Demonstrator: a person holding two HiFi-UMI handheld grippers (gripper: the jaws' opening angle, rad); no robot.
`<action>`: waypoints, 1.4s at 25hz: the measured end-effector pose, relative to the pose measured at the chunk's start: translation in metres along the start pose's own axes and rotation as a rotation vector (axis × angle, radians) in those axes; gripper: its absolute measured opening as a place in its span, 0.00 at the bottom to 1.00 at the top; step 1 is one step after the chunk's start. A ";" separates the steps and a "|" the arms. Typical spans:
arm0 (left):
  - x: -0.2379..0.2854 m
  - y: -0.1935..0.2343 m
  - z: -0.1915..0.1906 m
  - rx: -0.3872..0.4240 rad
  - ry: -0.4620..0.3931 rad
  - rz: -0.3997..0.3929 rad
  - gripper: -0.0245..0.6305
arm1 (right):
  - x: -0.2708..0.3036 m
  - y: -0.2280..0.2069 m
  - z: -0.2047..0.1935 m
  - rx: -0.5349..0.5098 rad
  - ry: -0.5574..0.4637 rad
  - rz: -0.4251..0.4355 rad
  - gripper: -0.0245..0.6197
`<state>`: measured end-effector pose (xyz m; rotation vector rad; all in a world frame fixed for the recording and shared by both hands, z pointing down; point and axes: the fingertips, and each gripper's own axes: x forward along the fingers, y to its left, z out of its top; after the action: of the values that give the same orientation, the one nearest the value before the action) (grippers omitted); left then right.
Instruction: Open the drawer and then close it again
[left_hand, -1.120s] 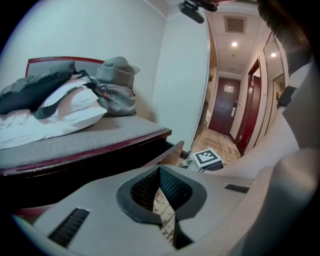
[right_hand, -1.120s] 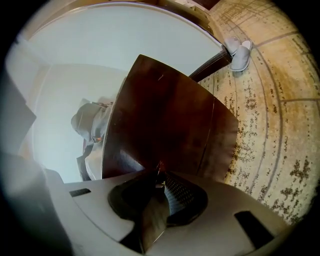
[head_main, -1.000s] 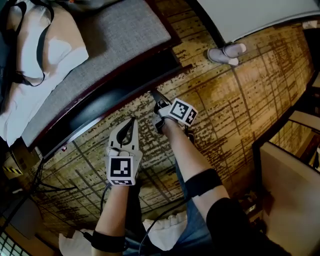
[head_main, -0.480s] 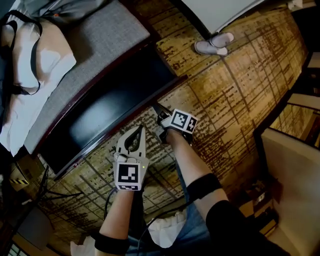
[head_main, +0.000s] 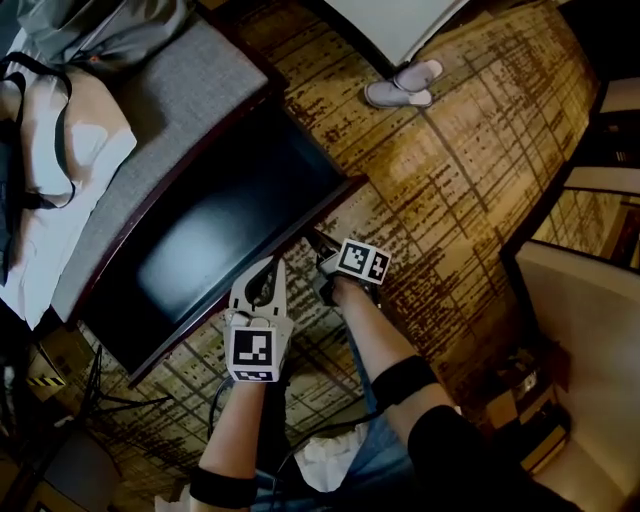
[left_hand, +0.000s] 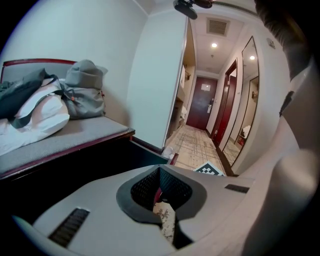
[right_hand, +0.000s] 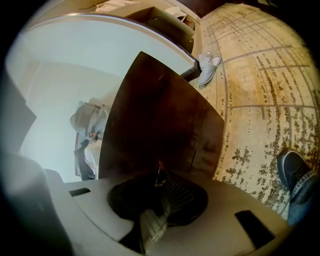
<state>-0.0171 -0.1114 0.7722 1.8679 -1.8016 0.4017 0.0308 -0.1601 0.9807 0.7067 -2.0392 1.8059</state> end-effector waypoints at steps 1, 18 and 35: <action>-0.002 -0.002 0.004 -0.003 0.000 0.001 0.04 | 0.000 0.000 -0.001 -0.011 0.012 -0.015 0.17; -0.162 0.005 0.137 -0.024 -0.003 0.126 0.04 | -0.151 0.203 0.042 -0.457 0.063 -0.067 0.04; -0.370 0.089 0.259 -0.124 -0.206 0.497 0.04 | -0.255 0.560 0.032 -1.347 -0.008 0.228 0.04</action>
<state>-0.1680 0.0571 0.3712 1.4055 -2.3749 0.2660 -0.0707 -0.1116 0.3752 0.0495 -2.7100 0.1729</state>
